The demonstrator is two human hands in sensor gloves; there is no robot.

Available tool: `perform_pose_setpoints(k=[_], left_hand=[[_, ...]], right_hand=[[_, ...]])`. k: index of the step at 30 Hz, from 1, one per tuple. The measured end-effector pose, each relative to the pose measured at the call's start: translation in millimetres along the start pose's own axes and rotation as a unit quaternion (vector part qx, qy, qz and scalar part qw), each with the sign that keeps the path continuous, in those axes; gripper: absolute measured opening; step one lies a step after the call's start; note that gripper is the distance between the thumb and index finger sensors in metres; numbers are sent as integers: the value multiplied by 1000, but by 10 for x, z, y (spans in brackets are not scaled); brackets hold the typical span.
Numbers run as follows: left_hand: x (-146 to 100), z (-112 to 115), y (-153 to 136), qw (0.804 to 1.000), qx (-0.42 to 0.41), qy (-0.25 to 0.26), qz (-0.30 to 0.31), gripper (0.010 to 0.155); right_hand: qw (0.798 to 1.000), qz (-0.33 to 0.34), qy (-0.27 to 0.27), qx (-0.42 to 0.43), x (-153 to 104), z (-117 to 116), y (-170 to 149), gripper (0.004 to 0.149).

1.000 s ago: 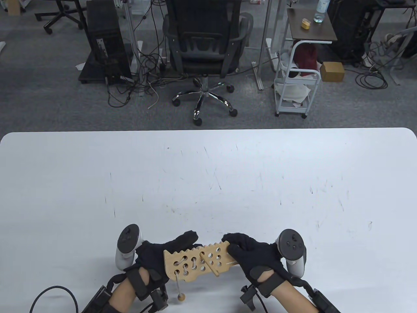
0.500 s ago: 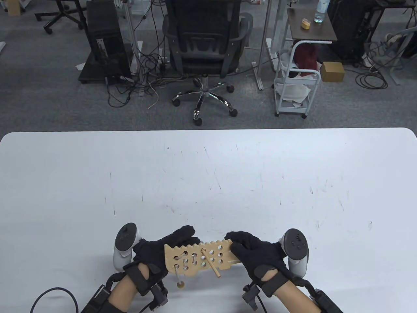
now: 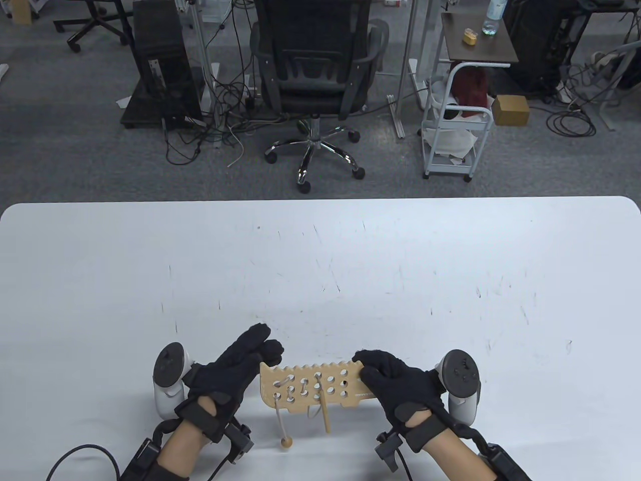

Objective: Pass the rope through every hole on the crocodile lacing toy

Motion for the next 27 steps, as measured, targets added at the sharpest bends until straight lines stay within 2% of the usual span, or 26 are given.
perform_pose_setpoints(k=[8, 14, 19, 27], left_hand=[[-56, -124, 88, 998, 28, 48, 14, 64], [-74, -47, 240, 988, 136, 61, 44, 66], [-77, 98, 377, 960, 266, 52, 69, 69], [-88, 365, 475, 916, 388, 21, 97, 68]], right_hand=[[999, -12, -32, -9, 0, 70, -18, 46], [998, -24, -49, -17, -3, 108, -35, 46], [998, -37, -53, -23, -12, 100, -55, 47], [997, -64, -50, -9, -26, 57, -135, 49]])
Point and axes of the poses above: the tracker on the back of each hand, its own y axis roughly to the thumb side, its own x axis roughly from the wrist to the fingertips, z = x × y, the point moved 3 cm from there along x, roughly from the wrist to the fingertips, and after that the axes turned 13 degrees about x, right-handed, at the moved point
